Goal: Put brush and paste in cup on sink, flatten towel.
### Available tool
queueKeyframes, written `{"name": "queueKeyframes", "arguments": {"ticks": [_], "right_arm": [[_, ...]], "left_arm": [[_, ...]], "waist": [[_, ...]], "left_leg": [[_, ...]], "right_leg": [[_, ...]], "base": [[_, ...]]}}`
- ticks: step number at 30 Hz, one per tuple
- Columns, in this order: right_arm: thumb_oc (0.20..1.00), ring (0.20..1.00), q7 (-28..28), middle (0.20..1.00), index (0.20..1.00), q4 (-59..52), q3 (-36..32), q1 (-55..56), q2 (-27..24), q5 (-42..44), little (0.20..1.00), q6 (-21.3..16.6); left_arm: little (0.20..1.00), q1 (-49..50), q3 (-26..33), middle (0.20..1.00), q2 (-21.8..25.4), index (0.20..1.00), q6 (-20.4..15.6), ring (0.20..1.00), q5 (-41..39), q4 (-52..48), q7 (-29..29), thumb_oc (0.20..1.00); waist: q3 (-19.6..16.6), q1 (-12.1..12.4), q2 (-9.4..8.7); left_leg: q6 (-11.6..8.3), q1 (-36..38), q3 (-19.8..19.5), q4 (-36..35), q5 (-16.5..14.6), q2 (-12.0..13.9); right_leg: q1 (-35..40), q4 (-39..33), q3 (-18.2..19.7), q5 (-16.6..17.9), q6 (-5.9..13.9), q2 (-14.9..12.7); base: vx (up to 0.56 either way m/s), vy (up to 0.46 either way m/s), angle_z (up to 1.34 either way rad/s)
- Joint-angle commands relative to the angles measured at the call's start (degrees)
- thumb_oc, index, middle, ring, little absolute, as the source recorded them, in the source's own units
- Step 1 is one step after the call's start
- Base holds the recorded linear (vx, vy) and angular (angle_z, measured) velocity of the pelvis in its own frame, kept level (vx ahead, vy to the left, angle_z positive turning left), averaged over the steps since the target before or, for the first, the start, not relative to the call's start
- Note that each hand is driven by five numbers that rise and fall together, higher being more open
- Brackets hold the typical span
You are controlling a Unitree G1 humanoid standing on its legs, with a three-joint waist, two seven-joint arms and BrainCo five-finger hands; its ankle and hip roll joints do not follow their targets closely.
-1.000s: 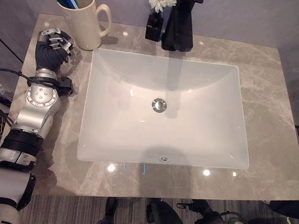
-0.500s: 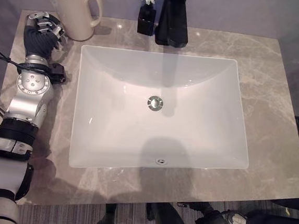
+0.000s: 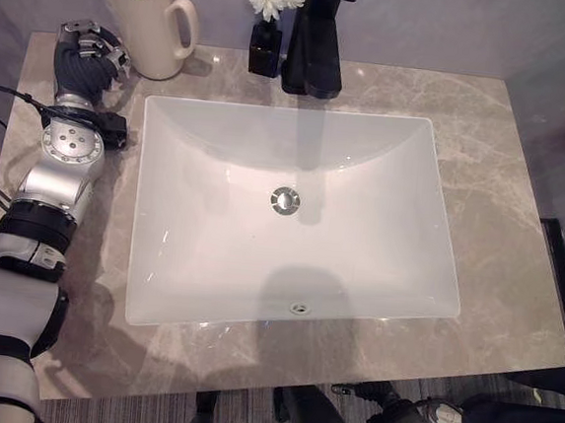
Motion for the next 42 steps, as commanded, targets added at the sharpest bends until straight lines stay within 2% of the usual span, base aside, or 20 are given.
{"name": "queueKeyframes", "arguments": {"ticks": [1, 8, 30, 37, 42], "right_arm": [[1.000, 1.000, -0.7, 1.000, 1.000, -1.8, -1.9, 0.1, -2.7, 2.1, 1.000, -2.5], [1.000, 1.000, -0.9, 1.000, 1.000, -1.7, -1.6, 0.4, -2.5, 2.2, 1.000, -2.7], [1.000, 1.000, -1.4, 1.000, 1.000, -0.6, -2.0, 0.9, -2.3, 2.0, 1.000, -2.8], [1.000, 1.000, -1.3, 1.000, 1.000, -0.1, -2.2, 0.7, -1.8, 1.5, 1.000, -2.3], [1.000, 1.000, -1.2, 1.000, 1.000, 0.4, -2.9, 0.4, -1.4, 0.7, 1.000, -2.0]], "left_arm": [[0.200, -4.2, -1.3, 0.200, -0.4, 0.200, -1.6, 0.200, 2.6, 0.8, -0.2, 0.200], [0.200, -4.7, -1.4, 0.200, -2.6, 0.200, -1.9, 0.200, 1.8, 0.6, 0.1, 0.200], [0.200, -2.6, 0.6, 0.200, -5.0, 0.200, -1.8, 0.200, 4.4, -0.1, 2.3, 0.200], [0.200, 2.2, 4.7, 0.200, -4.9, 0.200, -1.5, 0.200, 5.9, -2.3, 4.3, 0.200], [0.200, 11.2, 10.9, 0.200, -5.0, 0.200, -1.7, 0.200, 10.6, -9.5, 7.3, 0.200]], "waist": [[1.0, 0.1, 2.58], [0.7, -0.1, 2.33], [0.4, 0.0, 1.93], [-0.4, 0.8, 1.50], [-1.5, 2.1, 0.49]], "left_leg": [[1.37, 5.1, 0.2, 0.5, 0.6, 0.1], [1.14, 5.5, 0.6, 0.2, 0.7, 0.3], [1.36, 5.7, 1.2, 0.6, -0.1, 0.2], [1.56, 6.3, 0.9, 1.3, -0.9, 0.2], [1.64, 7.7, 0.3, 2.3, -2.0, 0.2]], "right_leg": [[-1.6, 3.2, -0.1, -3.1, 6.36, -2.0], [-1.5, 2.9, -0.1, -2.9, 6.38, -1.7], [-1.1, 2.7, -0.1, -2.8, 6.31, -1.5], [0.0, 2.8, -0.4, -3.2, 6.29, -1.9], [2.2, 3.1, -1.1, -3.6, 6.15, -2.3]], "base": [[0.00, 0.000, 0.00], [0.00, 0.000, 0.00], [0.00, -0.001, -0.01], [0.00, 0.000, 0.00], [0.01, 0.006, 0.05]]}}
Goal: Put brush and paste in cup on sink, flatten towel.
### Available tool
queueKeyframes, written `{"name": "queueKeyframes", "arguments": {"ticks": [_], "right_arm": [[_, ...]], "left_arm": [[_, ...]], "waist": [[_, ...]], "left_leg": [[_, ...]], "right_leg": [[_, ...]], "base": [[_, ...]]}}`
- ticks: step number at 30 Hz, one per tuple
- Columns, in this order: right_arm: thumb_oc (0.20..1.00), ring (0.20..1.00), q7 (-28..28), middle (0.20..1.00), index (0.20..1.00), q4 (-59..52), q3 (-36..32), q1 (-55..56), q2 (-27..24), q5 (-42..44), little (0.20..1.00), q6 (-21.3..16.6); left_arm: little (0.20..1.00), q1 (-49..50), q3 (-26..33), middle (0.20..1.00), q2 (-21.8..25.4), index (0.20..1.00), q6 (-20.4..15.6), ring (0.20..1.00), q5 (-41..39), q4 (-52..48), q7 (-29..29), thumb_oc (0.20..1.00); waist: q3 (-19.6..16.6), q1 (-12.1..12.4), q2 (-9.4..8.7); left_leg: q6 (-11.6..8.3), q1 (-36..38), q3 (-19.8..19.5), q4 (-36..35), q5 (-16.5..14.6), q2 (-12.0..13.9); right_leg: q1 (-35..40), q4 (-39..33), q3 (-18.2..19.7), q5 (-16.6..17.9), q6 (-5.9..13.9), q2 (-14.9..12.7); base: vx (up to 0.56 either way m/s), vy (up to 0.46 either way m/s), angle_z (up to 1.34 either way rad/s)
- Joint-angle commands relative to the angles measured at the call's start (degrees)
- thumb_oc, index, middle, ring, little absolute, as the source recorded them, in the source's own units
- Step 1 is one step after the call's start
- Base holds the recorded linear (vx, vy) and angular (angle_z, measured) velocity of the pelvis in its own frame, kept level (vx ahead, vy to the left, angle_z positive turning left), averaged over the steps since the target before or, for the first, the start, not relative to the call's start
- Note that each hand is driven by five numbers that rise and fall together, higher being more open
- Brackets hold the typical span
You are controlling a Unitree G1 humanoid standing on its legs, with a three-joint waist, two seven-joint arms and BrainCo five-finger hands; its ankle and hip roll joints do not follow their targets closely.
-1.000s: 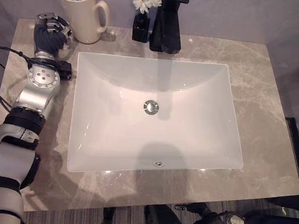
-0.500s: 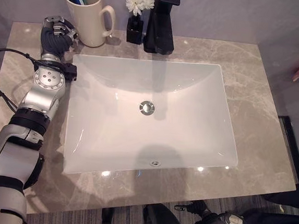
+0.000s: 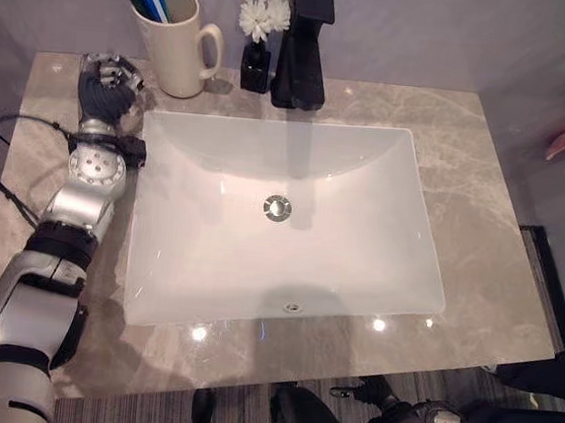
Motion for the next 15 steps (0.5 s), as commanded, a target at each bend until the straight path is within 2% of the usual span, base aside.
{"name": "queueKeyframes", "arguments": {"ticks": [1, 6, 8, 10, 11, 13, 15], "right_arm": [[1.000, 1.000, -0.9, 1.000, 1.000, 0.3, -3.1, -0.2, -1.3, 0.5, 1.000, -1.3], [1.000, 1.000, -0.3, 1.000, 1.000, 0.5, -4.3, -0.2, -1.5, -0.4, 1.000, -0.9], [1.000, 1.000, 0.2, 1.000, 1.000, 1.7, -5.6, 0.0, -1.1, -1.2, 1.000, -0.5], [1.000, 1.000, 0.4, 1.000, 1.000, 1.6, -6.1, 0.1, -1.1, -1.2, 1.000, -0.4], [1.000, 1.000, 0.7, 1.000, 1.000, 2.0, -7.2, 0.3, -0.9, -1.9, 1.000, -0.3], [1.000, 1.000, 0.9, 1.000, 1.000, 1.9, -7.6, 0.5, -0.9, -2.1, 1.000, -0.3], [1.000, 1.000, 1.2, 1.000, 1.000, 1.9, -9.0, 0.9, -0.7, -2.3, 1.000, -0.3]], "left_arm": [[0.200, 3.9, 4.8, 0.200, 0.7, 0.200, -2.0, 0.200, 4.9, -5.8, 3.5, 0.200], [0.200, 14.7, 11.3, 0.200, -0.7, 0.200, -3.8, 0.200, 5.2, -14.2, 3.1, 0.200], [0.200, 24.6, 16.8, 0.200, -2.9, 0.200, -5.0, 0.200, 5.9, -21.3, 2.5, 0.200], [0.200, 28.3, 18.8, 0.200, -3.6, 0.200, -5.1, 0.200, 7.0, -24.7, 2.0, 0.200], [0.200, 34.7, 22.2, 0.200, -5.5, 0.200, -6.6, 0.200, 7.3, -29.1, 1.1, 0.200], [0.200, 38.2, 24.2, 0.200, -6.3, 0.200, -7.1, 0.200, 7.4, -31.3, 0.2, 0.200], [0.200, 46.7, 28.7, 0.200, -9.1, 0.200, -8.4, 0.200, 6.5, -35.8, -1.8, 0.200]], "waist": [[0.1, 2.1, 1.23], [-0.9, 3.3, 0.71], [-1.7, 4.3, 0.68], [-2.1, 4.5, 0.75], [-2.6, 5.4, 0.83], [-2.9, 5.7, 0.96], [-3.8, 6.5, 1.17]], "left_leg": [[1.78, 5.8, -0.1, 2.6, -2.5, 0.0], [2.18, 7.3, -0.3, 5.5, -4.4, -0.5], [2.59, 8.7, -0.4, 7.2, -5.8, -0.9], [2.75, 9.3, -0.4, 7.6, -6.2, -1.0], [3.04, 9.8, -0.6, 8.3, -6.9, -1.4], [3.21, 10.2, -0.6, 8.5, -7.3, -1.7], [3.71, 11.0, -0.7, 9.4, -8.1, -2.5]], "right_leg": [[0.5, 3.2, -1.2, -4.1, 6.61, -2.6], [3.4, 3.6, -1.3, -4.8, 6.59, -3.0], [5.5, 3.7, -1.0, -5.1, 6.57, -3.1], [6.1, 3.7, -0.9, -5.2, 6.59, -3.1], [7.0, 3.8, -0.7, -5.3, 6.70, -3.4], [7.4, 3.9, -0.8, -5.3, 6.78, -3.6], [8.5, 4.2, -0.8, -5.1, 7.07, -4.2]], "base": [[0.02, 0.013, 0.04], [0.02, 0.028, 0.02], [0.03, 0.073, 0.01], [0.00, 0.079, 0.01], [-0.02, 0.070, 0.01], [-0.03, 0.092, -0.01], [-0.06, 0.105, 0.05]]}}
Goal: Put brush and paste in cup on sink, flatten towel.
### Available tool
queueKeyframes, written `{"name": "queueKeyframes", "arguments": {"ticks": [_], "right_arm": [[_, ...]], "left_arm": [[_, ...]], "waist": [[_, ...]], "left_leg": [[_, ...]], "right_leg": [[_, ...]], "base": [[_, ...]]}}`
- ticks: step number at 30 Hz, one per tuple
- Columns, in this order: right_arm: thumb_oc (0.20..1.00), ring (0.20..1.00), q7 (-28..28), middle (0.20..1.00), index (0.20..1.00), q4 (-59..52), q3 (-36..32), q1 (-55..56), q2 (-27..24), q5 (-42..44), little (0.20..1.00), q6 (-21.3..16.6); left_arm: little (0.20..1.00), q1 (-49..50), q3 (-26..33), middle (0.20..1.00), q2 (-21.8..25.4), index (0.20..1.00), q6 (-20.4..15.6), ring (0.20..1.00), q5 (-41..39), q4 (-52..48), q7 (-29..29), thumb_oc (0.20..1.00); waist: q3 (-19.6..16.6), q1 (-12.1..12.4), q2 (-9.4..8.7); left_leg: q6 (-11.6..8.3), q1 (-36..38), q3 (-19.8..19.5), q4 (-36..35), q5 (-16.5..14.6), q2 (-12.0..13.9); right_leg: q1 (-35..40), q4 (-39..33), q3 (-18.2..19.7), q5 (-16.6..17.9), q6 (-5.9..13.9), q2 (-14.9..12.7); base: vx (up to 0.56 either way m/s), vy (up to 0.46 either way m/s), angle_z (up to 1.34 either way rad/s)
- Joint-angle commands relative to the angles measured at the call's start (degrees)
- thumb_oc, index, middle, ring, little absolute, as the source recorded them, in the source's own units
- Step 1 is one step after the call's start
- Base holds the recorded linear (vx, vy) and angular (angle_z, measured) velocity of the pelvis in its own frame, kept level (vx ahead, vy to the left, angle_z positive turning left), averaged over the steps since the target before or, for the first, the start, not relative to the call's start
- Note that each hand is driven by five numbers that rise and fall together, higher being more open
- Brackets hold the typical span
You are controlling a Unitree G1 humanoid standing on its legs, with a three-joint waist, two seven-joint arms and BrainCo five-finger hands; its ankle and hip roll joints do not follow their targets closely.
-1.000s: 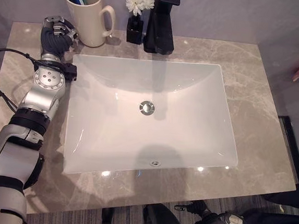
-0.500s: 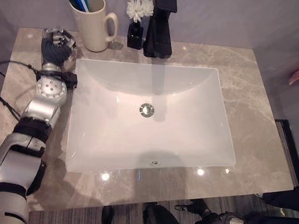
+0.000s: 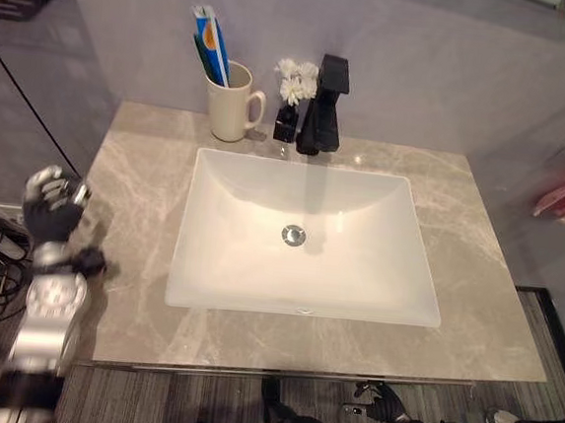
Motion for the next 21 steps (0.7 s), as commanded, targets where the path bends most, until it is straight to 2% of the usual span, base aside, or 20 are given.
{"name": "queueKeyframes", "arguments": {"ticks": [1, 2, 7, 14, 17, 18, 19, 20, 21], "right_arm": [[1.000, 1.000, 0.2, 1.000, 1.000, -1.1, -2.4, -3.8, -1.1, -1.3, 1.000, -1.7], [1.000, 1.000, 0.1, 1.000, 1.000, -0.9, -3.6, -3.8, -0.8, -1.2, 1.000, -1.8], [1.000, 1.000, 0.4, 1.000, 1.000, -1.5, -5.0, -2.8, -0.3, -1.4, 1.000, -2.1], [1.000, 1.000, -0.3, 1.000, 1.000, -2.2, -7.7, -1.1, 0.4, -0.4, 1.000, -2.5], [1.000, 1.000, -0.9, 1.000, 1.000, -2.4, -8.8, -1.0, 0.5, 0.4, 1.000, -2.5], [1.000, 1.000, -1.3, 1.000, 1.000, -2.5, -9.0, -1.0, 0.6, 0.6, 1.000, -2.6], [1.000, 1.000, -1.4, 1.000, 1.000, -2.4, -9.3, -0.8, 0.5, 0.9, 1.000, -2.6], [1.000, 1.000, -1.4, 1.000, 1.000, -2.4, -9.3, -0.8, 0.5, 0.9, 1.000, -2.6], [1.000, 1.000, -1.5, 1.000, 1.000, -1.9, -9.4, -0.4, 0.5, 1.1, 1.000, -2.8]], "left_arm": [[0.200, -2.4, 3.0, 0.200, 0.6, 0.200, -5.3, 0.200, 1.5, -2.1, -2.1, 0.200], [0.200, 1.8, 4.7, 0.200, -0.6, 0.200, -6.6, 0.200, 0.5, -4.0, -4.0, 0.200], [0.200, 8.3, 7.1, 0.200, -3.3, 0.200, -7.6, 0.200, 0.3, -6.6, -6.1, 0.200], [0.200, 12.7, 7.2, 0.200, -6.9, 0.200, -7.5, 0.200, 2.4, -6.0, -5.6, 0.200], [0.200, 12.2, 5.9, 0.200, -7.3, 0.200, -7.6, 0.200, 2.4, -4.2, -5.6, 0.200], [0.200, 11.6, 5.1, 0.200, -7.3, 0.200, -7.5, 0.200, 2.2, -3.9, -5.7, 0.200], [0.200, 11.2, 4.3, 0.200, -7.3, 0.200, -7.4, 0.200, 2.1, -3.6, -6.1, 0.200], [0.200, 11.1, 4.2, 0.200, -7.3, 0.200, -7.5, 0.200, 2.0, -3.5, -6.1, 0.200], [0.200, 11.2, 3.6, 0.200, -7.4, 0.200, -7.4, 0.200, 2.4, -3.1, -6.4, 0.200]], "waist": [[-1.1, -0.1, 1.89], [-1.3, 0.6, 1.83], [-0.6, 1.6, 1.47], [1.6, 1.3, 0.40], [3.0, 0.5, 0.55], [3.5, 0.1, 0.77], [3.6, -0.2, 1.16], [3.6, -0.2, 1.23], [3.2, -0.2, 1.48]], "left_leg": [[2.80, 2.4, -0.3, 7.9, -6.7, -1.7], [3.23, 2.5, -0.6, 8.9, -7.3, -2.6], [4.68, 2.5, -0.9, 11.3, -9.3, -5.4], [6.82, 0.2, -0.1, 16.5, -10.4, -10.1], [7.25, -1.8, 0.7, 18.8, -10.0, -11.0], [7.32, -2.7, 1.0, 19.2, -9.2, -11.2], [7.42, -3.5, 1.3, 19.0, -8.3, -11.2], [7.40, -3.5, 1.2, 19.0, -8.4, -11.1], [7.40, -3.5, 1.4, 18.2, -8.0, -10.9]], "right_leg": [[-1.2, 4.2, -0.5, -2.8, 6.07, -3.4], [-0.9, 4.5, -0.4, -2.5, 6.41, -3.9], [-0.5, 5.1, 0.0, -0.8, 7.58, -5.9], [-2.0, 5.6, 2.1, 4.9, 9.59, -9.4], [-3.4, 7.2, 2.7, 4.1, 9.54, -9.8], [-3.8, 8.9, 2.7, 3.0, 9.23, -9.1], [-3.7, 11.0, 2.2, 0.0, 8.34, -8.2], [-3.9, 11.4, 2.2, -0.3, 8.30, -8.1], [-3.5, 12.2, 1.5, -2.5, 7.51, -7.4]], "base": [[-0.08, 0.099, 0.02], [-0.08, 0.093, 0.03], [-0.12, 0.110, 0.03], [-0.14, 0.106, 0.07], [-0.25, 0.139, 0.00], [-0.19, 0.100, 0.13], [-0.19, 0.098, 0.14], [-0.13, 0.074, 0.09], [-0.06, 0.036, 0.00]]}}
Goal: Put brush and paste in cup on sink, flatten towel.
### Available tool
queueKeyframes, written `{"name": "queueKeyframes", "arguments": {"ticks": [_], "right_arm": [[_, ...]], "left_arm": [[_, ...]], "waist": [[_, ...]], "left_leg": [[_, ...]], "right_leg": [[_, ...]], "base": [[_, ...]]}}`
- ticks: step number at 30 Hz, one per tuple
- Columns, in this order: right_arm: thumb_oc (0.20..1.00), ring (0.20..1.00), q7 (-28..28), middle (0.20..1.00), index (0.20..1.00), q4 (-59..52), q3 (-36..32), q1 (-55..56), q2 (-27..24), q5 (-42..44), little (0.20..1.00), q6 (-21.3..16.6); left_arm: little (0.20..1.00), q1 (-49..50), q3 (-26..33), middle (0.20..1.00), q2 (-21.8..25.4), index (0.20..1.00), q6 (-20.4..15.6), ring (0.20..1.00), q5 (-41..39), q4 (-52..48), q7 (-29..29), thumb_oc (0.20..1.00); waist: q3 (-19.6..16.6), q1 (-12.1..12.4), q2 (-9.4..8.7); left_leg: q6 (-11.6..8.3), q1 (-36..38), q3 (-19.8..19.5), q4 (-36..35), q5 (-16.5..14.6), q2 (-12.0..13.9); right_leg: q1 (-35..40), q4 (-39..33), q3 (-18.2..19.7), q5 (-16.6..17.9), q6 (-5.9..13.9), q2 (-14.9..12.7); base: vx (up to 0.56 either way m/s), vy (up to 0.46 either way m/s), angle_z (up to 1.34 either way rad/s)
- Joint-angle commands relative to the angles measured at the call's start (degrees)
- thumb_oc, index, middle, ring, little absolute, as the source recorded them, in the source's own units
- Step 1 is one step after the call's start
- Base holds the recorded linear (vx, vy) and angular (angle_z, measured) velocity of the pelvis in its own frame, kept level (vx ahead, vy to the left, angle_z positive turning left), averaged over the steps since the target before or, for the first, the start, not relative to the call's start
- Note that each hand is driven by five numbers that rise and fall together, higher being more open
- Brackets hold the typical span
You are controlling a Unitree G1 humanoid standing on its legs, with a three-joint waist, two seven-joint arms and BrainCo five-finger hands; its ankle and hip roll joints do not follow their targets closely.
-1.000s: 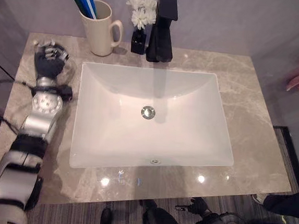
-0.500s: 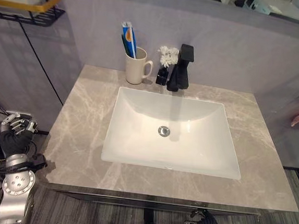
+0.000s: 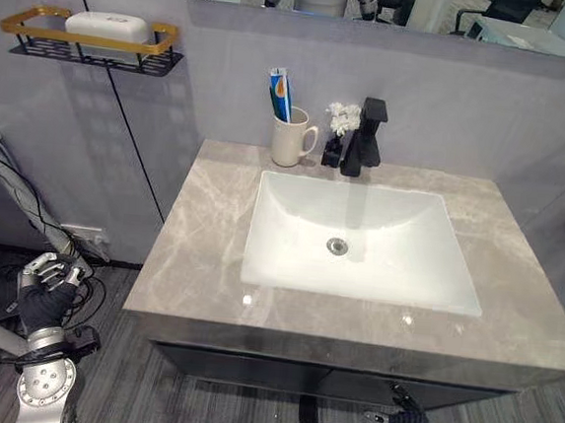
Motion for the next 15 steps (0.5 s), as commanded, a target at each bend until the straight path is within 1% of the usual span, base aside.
{"name": "queueKeyframes", "arguments": {"ticks": [1, 3, 4, 5, 6, 7, 8, 10, 12, 13, 14, 15], "right_arm": [[1.000, 1.000, -1.7, 1.000, 1.000, -2.0, 0.1, -3.2, 0.0, 2.2, 1.000, -2.4], [1.000, 1.000, -1.7, 1.000, 1.000, -1.4, 0.5, -3.0, 0.0, 2.0, 1.000, -2.5], [1.000, 1.000, -1.6, 1.000, 1.000, -1.6, 0.6, -2.9, -0.3, 2.1, 1.000, -2.5], [1.000, 1.000, -1.7, 1.000, 1.000, -1.3, 0.5, -2.7, -0.2, 2.2, 1.000, -2.6], [1.000, 1.000, -1.9, 1.000, 1.000, -1.7, -0.3, -2.1, -0.3, 2.5, 1.000, -2.7], [1.000, 1.000, -2.4, 1.000, 1.000, -2.1, -1.0, -1.6, -0.4, 2.6, 1.000, -2.8], [1.000, 1.000, -2.6, 1.000, 1.000, -2.3, -0.8, -1.7, -0.6, 2.1, 1.000, -2.7], [1.000, 1.000, -2.8, 1.000, 1.000, -2.4, -0.3, -2.2, -0.6, 1.8, 1.000, -2.6], [1.000, 1.000, -3.1, 1.000, 1.000, -3.1, -0.3, -2.5, -0.6, 1.6, 1.000, -2.5], [1.000, 1.000, -3.3, 1.000, 1.000, -3.3, -0.3, -2.7, -0.6, 1.5, 1.000, -2.4], [1.000, 1.000, -3.5, 1.000, 1.000, -3.7, -0.1, -3.1, -0.4, 1.1, 1.000, -2.3], [1.000, 1.000, -3.6, 1.000, 1.000, -3.9, -0.1, -3.2, -0.2, 0.8, 1.000, -2.3]], "left_arm": [[0.200, -0.5, 1.5, 0.200, 1.9, 0.200, -2.7, 0.200, 2.6, -4.0, -0.7, 0.200], [0.200, 0.5, 1.3, 0.200, 1.0, 0.200, -2.6, 0.200, 1.7, -4.5, -1.4, 0.200], [0.200, 1.4, 0.9, 0.200, 0.8, 0.200, -2.5, 0.200, 0.7, -4.5, -2.3, 0.200], [0.200, 1.6, 0.1, 0.200, 0.7, 0.200, -2.4, 0.200, 0.2, -4.6, -3.1, 0.200], [0.200, 1.9, -0.6, 0.200, 1.0, 0.200, -2.0, 0.200, 0.7, -4.5, -3.9, 0.200], [0.200, 1.7, -1.6, 0.200, 1.3, 0.200, -1.6, 0.200, 0.7, -4.9, -4.7, 0.200], [0.200, 1.6, -2.1, 0.200, 1.7, 0.200, -1.6, 0.200, 1.0, -5.3, -4.8, 0.200], [0.200, 1.1, -3.1, 0.200, 2.1, 0.200, -1.5, 0.200, 0.7, -5.7, -5.0, 0.200], [0.200, 0.7, -3.6, 0.200, 2.5, 0.200, -1.6, 0.200, 0.8, -6.6, -5.4, 0.200], [0.200, 0.8, -4.0, 0.200, 2.7, 0.200, -1.8, 0.200, 0.6, -7.2, -5.5, 0.200], [0.200, 1.0, -4.7, 0.200, 3.2, 0.200, -2.4, 0.200, 0.1, -8.1, -6.3, 0.200], [0.200, 1.1, -5.0, 0.200, 3.7, 0.200, -2.6, 0.200, -0.1, -9.0, -6.8, 0.200]], "waist": [[0.7, -0.9, 0.54], [0.1, -0.6, 1.05], [-0.2, -0.4, 1.45], [-0.3, -0.4, 1.66], [-1.0, -0.4, 1.78], [-1.1, -0.6, 1.85], [-0.8, -0.2, 2.18], [-0.2, 0.3, 2.60], [0.1, 0.9, 2.82], [0.4, 1.5, 2.94], [0.5, 2.8, 3.38], [0.5, 3.5, 3.61]], "left_leg": [[-2.17, 5.5, 0.9, -5.9, -1.5, 0.7], [-2.18, 5.5, 1.7, -8.6, 0.5, 1.5], [-2.10, 5.4, 2.0, -11.2, 2.6, 2.2], [-2.31, 5.3, 2.1, -12.6, 3.8, 2.5], [-2.87, 4.9, 2.8, -14.3, 5.0, 2.9], [-3.34, 4.3, 3.5, -15.3, 6.2, 3.1], [-3.17, 3.7, 4.6, -15.6, 6.7, 3.7], [-2.97, 3.4, 5.6, -16.0, 7.6, 4.4], [-2.98, 3.1, 7.0, -16.2, 7.9, 5.1], [-2.88, 3.2, 8.1, -16.5, 8.2, 5.4], [-2.69, 3.5, 10.5, -17.1, 8.3, 6.1], [-2.62, 3.4, 11.9, -17.0, 8.4, 6.5]], "right_leg": [[-3.0, 5.2, -1.8, 0.4, -1.28, 3.1], [-2.8, 7.2, -3.4, -0.7, -1.69, 4.2], [-2.7, 8.9, -2.8, -1.1, -2.00, 5.5], [-2.5, 9.5, -2.8, -1.9, -2.06, 6.1], [-0.6, 8.6, -3.7, -3.7, -2.35, 6.5], [0.5, 9.2, -4.9, -4.0, -2.52, 6.5], [0.1, 11.6, -6.6, -4.5, -2.51, 6.0], [-0.3, 14.2, -9.2, -5.2, -2.67, 5.2], [0.5, 15.2, -12.5, -6.2, -2.95, 3.3], [1.2, 15.5, -14.8, -6.5, -3.03, 2.0], [2.4, 16.7, -19.1, -7.1, -2.95, -0.7], [3.1, 17.8, -21.3, -7.3, -2.73, -2.0]], "base": [[-0.10, 0.054, -0.11], [-0.11, 0.034, -0.27], [-0.13, 0.015, -0.42], [-0.14, 0.002, -0.60], [-0.14, 0.001, -0.47], [-0.18, -0.001, -0.27], [-0.18, 0.004, -0.04], [-0.14, -0.003, -0.09], [-0.10, -0.005, -0.32], [-0.08, 0.004, -0.74], [-0.08, -0.001, -1.04], [-0.09, -0.019, -1.14]]}}
